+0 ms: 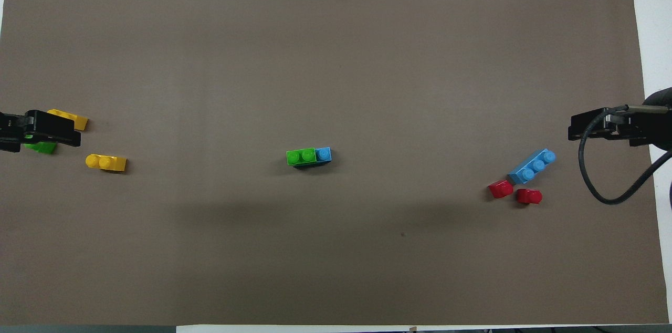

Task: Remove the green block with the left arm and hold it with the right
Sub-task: 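Move both grippers toward the joined green and blue bricks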

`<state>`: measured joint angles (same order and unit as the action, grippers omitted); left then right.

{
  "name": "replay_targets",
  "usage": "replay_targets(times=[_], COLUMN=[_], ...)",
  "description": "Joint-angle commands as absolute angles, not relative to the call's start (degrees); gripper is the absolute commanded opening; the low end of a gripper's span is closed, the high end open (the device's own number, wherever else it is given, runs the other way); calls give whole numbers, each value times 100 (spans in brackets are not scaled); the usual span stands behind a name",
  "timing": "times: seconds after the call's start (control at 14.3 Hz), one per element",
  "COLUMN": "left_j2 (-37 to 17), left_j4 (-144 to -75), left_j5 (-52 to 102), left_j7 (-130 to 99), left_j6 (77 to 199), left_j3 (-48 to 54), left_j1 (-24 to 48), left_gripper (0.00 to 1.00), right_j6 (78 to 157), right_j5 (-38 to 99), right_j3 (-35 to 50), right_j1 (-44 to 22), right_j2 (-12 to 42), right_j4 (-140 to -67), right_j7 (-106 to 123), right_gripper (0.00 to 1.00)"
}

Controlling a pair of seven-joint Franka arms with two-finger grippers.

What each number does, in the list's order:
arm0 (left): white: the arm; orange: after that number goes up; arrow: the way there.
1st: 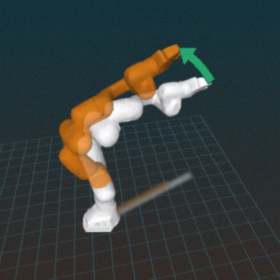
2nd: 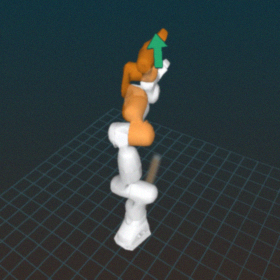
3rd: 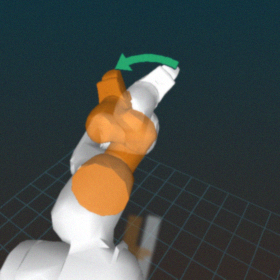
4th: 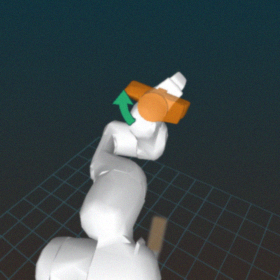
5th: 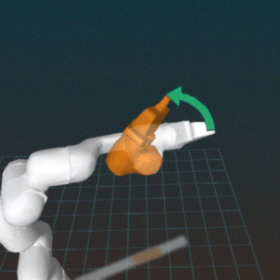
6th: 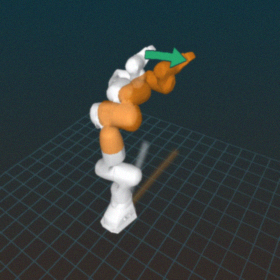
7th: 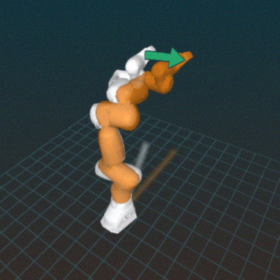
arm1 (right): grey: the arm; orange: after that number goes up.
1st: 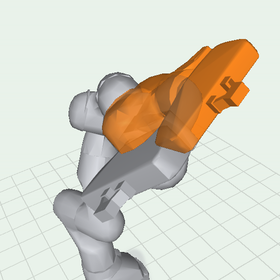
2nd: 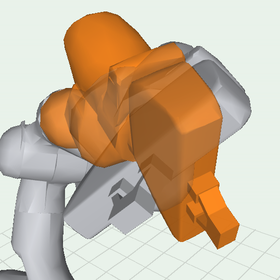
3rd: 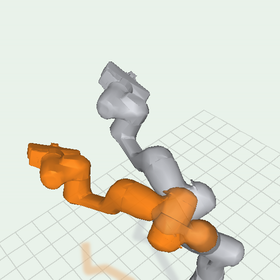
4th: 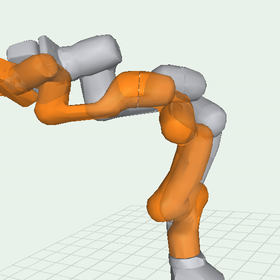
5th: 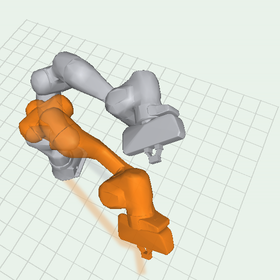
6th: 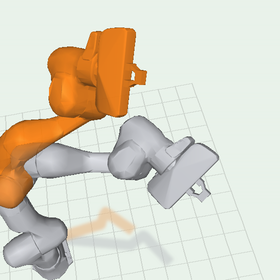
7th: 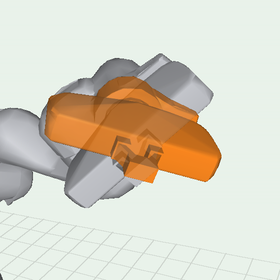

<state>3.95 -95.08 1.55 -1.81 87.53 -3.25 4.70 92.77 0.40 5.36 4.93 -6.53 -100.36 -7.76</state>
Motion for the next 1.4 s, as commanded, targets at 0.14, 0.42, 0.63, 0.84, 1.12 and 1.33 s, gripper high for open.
replay_targets(times=[0.14,0.42,0.63,0.84,1.12,1.33], left_j2=[369,387,466,676,1107,1187], left_j4=[-9396,-9422,-9579,-10000,-10966,-11390], left_j5=[264,264,272,272,272,272], left_j7=[-88,-184,-1462,-2894,-5741,-8070], left_j6=[8675,8675,8753,8990,9877,10510], left_j3=[-308,-281,-237,-237,-237,-237], left_j1=[404,465,579,1062,1914,2477], left_gripper=[100,100,100,100,100,100], right_j6=[9264,9464,10010,10668,11362,12109], right_j5=[9,61,79,358,1247,2001], right_j3=[563,580,606,606,606,606], right_j1=[536,519,38,-483,-939,-1291], right_j2=[-650,-782,-739,-476,165,491], right_j4=[-9967,-10167,-10485,-10661,-10696,-10941], right_j7=[-607,-737,-3005,-5048,-7237,-8234], right_gripper=[100,100,100,100,100,99])
